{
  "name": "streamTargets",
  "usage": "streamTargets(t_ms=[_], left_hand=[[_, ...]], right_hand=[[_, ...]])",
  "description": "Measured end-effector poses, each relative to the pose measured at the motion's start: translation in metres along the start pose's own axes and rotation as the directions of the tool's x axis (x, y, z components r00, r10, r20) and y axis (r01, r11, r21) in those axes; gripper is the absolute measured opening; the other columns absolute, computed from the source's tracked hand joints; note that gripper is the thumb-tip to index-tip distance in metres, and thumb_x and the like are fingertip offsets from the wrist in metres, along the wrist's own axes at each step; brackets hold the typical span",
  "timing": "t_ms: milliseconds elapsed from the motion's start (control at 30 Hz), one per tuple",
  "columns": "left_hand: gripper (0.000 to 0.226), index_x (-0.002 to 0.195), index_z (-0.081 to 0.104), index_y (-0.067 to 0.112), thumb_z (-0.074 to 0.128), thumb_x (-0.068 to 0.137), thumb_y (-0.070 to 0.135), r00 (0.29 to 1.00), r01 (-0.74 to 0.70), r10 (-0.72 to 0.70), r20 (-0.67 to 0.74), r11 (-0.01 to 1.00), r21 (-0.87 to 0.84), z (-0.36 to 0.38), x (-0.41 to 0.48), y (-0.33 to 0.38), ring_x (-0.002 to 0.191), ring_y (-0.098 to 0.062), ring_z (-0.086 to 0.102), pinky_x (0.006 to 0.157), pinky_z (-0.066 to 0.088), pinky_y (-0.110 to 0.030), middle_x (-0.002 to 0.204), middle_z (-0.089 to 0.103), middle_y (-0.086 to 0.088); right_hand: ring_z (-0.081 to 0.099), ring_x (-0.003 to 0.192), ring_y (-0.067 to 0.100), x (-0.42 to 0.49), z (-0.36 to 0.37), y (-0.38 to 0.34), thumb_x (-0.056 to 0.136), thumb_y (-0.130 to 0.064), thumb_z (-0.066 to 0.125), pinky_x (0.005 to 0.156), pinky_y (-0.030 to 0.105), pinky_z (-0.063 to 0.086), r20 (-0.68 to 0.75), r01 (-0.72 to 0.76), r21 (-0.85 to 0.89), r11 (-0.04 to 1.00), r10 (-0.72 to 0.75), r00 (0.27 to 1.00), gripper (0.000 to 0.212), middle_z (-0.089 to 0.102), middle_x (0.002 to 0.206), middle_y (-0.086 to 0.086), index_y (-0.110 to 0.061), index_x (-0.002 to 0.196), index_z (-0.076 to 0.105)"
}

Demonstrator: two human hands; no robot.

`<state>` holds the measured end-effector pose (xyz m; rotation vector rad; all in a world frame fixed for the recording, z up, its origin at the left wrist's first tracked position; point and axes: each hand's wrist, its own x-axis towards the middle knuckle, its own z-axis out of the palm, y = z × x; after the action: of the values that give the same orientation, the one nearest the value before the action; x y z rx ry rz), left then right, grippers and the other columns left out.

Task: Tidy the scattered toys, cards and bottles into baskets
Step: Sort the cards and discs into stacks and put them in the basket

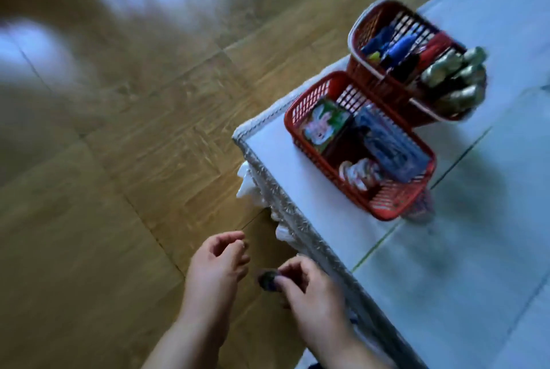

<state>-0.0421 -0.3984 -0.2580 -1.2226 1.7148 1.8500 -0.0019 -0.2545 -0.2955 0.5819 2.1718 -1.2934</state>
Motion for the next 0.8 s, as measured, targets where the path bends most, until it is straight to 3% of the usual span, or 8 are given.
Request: streamTargets(t_ms=[167,300,400,500,567,633,733,800], left_hand=[[0.014,0.096,0.067,0.012,0.055,0.094,0.006,0.995,-0.084,0.081,0.054,0.995,0.054,0.034,-0.057,0.087,0.078,-0.018,0.061,0.069,0.048,-0.031,0.088,0.068,-0.011],[0.014,0.096,0.068,0.012,0.055,0.094,0.007,0.984,-0.157,0.149,0.093,0.983,0.092,0.061,-0.079,0.132,0.078,-0.017,0.062,0.07,0.049,-0.033,0.087,0.07,-0.007],[0.015,0.096,0.068,0.011,0.053,0.095,0.007,0.981,-0.151,0.131,0.141,0.978,0.143,0.083,-0.083,0.148,0.081,-0.018,0.065,0.073,0.054,-0.034,0.091,0.071,-0.01],[0.018,0.104,0.068,0.013,0.052,0.095,0.011,0.977,-0.148,0.087,0.197,0.934,0.325,0.111,-0.07,0.156,0.09,-0.021,0.068,0.084,0.058,-0.038,0.095,0.071,-0.007],[0.025,0.114,0.066,0.013,0.049,0.096,0.016,0.966,-0.168,0.042,0.256,0.854,0.492,0.129,-0.058,0.16,0.093,-0.02,0.066,0.08,0.058,-0.034,0.101,0.07,-0.006],[0.028,0.116,0.064,0.007,0.045,0.097,0.017,0.952,-0.196,-0.029,0.304,0.705,0.682,0.15,-0.04,0.165,0.093,-0.02,0.063,0.068,0.054,-0.028,0.108,0.068,-0.009],[0.03,0.118,0.061,-0.005,0.043,0.099,0.012,0.927,-0.224,-0.13,0.351,0.559,0.798,0.177,-0.025,0.17,0.079,-0.021,0.058,0.062,0.05,-0.027,0.102,0.063,-0.012],[0.033,0.124,0.056,-0.01,0.041,0.099,0.008,0.916,-0.247,-0.18,0.358,0.45,0.858,0.192,-0.016,0.168,0.082,-0.022,0.055,0.067,0.048,-0.028,0.114,0.062,-0.021]], right_hand=[[0.065,0.063,0.002,-0.035,-0.107,-0.09,0.086,-0.02,0.068,0.058,0.018,0.051,-0.179,0.075,0.102,0.992,-0.056,0.982,0.009,0.07,0.075,-0.009,-0.026,0.081,0.064],[0.064,0.072,0.007,-0.021,-0.166,-0.117,0.084,-0.025,0.071,0.065,0.027,0.052,-0.347,0.084,-0.018,0.996,-0.085,0.934,0.01,0.068,0.073,-0.01,-0.028,0.078,0.064],[0.065,0.077,0.017,0.003,-0.184,-0.125,0.081,-0.024,0.072,0.07,0.032,0.052,-0.373,0.012,-0.105,0.994,-0.05,0.926,0.008,0.069,0.075,-0.006,-0.025,0.08,0.064],[0.065,0.083,0.024,0.026,-0.185,-0.129,0.084,-0.025,0.068,0.075,0.035,0.052,-0.373,-0.076,-0.204,0.976,-0.006,0.928,0.008,0.071,0.082,0.0,-0.025,0.091,0.065],[0.064,0.086,0.027,0.033,-0.181,-0.131,0.087,-0.028,0.064,0.075,0.035,0.051,-0.396,-0.122,-0.29,0.949,-0.002,0.918,0.007,0.072,0.088,0.002,-0.026,0.093,0.064],[0.063,0.088,0.027,0.04,-0.179,-0.132,0.089,-0.027,0.061,0.075,0.034,0.05,-0.413,-0.155,-0.292,0.944,0.022,0.911,0.006,0.071,0.091,0.002,-0.026,0.095,0.062],[0.061,0.089,0.025,0.042,-0.178,-0.133,0.092,-0.023,0.059,0.071,0.032,0.049,-0.42,-0.194,-0.243,0.95,0.077,0.904,0.009,0.064,0.093,0.0,-0.022,0.1,0.062],[0.059,0.091,0.025,0.04,-0.178,-0.134,0.093,-0.022,0.058,0.073,0.033,0.048,-0.436,-0.205,-0.212,0.956,0.096,0.895,0.011,0.052,0.088,-0.004,-0.02,0.102,0.063]])
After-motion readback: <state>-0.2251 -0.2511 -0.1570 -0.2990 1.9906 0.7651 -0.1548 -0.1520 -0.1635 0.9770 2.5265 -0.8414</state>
